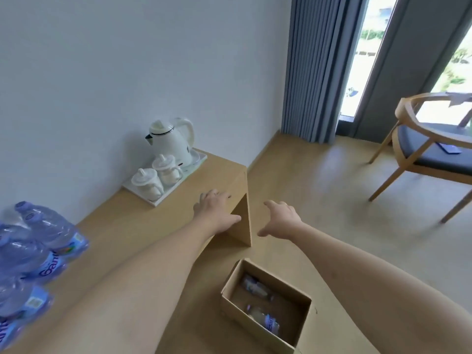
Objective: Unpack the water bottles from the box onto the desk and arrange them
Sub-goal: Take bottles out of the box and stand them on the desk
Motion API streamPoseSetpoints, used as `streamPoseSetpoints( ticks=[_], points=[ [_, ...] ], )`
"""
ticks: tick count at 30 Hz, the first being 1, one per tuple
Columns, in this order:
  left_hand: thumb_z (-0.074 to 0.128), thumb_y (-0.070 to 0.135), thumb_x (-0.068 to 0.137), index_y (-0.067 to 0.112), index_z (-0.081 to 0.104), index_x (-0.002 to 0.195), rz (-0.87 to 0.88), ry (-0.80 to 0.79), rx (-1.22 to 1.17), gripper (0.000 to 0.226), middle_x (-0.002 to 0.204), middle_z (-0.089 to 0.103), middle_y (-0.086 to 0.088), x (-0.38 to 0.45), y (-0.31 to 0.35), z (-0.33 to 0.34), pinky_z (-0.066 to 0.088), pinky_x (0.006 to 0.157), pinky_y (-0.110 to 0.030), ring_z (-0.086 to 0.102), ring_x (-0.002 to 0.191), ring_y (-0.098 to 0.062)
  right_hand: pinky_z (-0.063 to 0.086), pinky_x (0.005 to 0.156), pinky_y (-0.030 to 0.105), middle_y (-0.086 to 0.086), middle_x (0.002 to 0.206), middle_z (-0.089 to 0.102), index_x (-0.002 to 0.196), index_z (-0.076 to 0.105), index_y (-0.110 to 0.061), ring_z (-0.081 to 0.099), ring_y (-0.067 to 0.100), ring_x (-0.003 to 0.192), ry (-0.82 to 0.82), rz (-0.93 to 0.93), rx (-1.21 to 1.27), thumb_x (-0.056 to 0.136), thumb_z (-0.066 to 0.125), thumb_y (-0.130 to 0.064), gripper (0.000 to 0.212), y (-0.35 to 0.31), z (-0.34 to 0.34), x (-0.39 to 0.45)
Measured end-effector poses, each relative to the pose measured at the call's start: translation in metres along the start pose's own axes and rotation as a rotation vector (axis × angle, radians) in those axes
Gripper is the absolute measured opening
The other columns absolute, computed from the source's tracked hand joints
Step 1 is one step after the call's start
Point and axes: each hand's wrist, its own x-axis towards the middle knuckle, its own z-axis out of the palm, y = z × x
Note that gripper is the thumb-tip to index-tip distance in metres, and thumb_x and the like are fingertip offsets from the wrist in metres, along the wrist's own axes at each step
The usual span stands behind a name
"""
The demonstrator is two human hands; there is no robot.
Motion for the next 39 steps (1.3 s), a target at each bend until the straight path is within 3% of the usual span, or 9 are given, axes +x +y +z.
streamPoseSetpoints(
  ticks=[7,15,19,26,39],
  points=[
    [0.066,0.059,0.07,0.035,0.042,0.138,0.042,-0.185,0.031,0.077,0.15,0.035,-0.001,0.037,0.057,0.089,0.034,0.108,-0.046,0.027,0.137,-0.025,0.049,0.098,0.046,0.009,0.137,0.049,0.15,0.033,-0.027,0.045,0.031,0.127,-0.142,0.138,0.056,0.067,0.085,-0.044,0.098,0.097,0.032,0.038],
    [0.065,0.054,0.072,0.033,0.046,0.136,0.081,-0.382,0.053,0.07,0.147,0.038,0.001,0.063,0.044,0.197,0.034,0.103,-0.041,0.027,0.136,-0.022,0.05,0.095,0.043,0.01,0.132,0.052,0.146,0.037,-0.026,0.048,0.031,0.123,-0.298,0.297,0.137,0.064,0.082,-0.046,0.095,0.163,0.115,0.068],
    [0.067,0.051,0.071,0.031,0.051,0.132,0.116,-0.476,0.051,0.066,0.145,0.041,0.0,0.081,0.029,0.269,0.035,0.106,-0.039,0.031,0.134,-0.022,0.049,0.094,0.039,0.011,0.128,0.055,0.139,0.045,-0.021,0.051,0.031,0.12,-0.37,0.394,0.174,0.065,0.082,-0.044,0.087,0.192,0.177,0.08],
    [0.066,0.047,0.076,0.031,0.05,0.129,0.165,-0.666,0.045,0.058,0.147,0.035,0.002,0.099,-0.006,0.412,0.033,0.106,-0.037,0.026,0.137,-0.02,0.052,0.089,0.04,0.01,0.119,0.051,0.136,0.042,-0.02,0.053,0.032,0.112,-0.438,0.582,0.22,0.072,0.075,-0.035,0.074,0.231,0.304,0.111],
    [0.067,0.042,0.077,0.025,0.05,0.129,0.181,-0.728,0.18,0.058,0.147,0.035,-0.006,0.161,-0.092,0.649,0.033,0.105,-0.042,0.026,0.136,-0.026,0.05,0.089,0.04,0.01,0.118,0.051,0.128,0.046,-0.017,0.053,0.032,0.111,-0.536,0.667,0.243,0.08,0.066,-0.027,0.053,0.304,0.539,0.198]
  ],
)
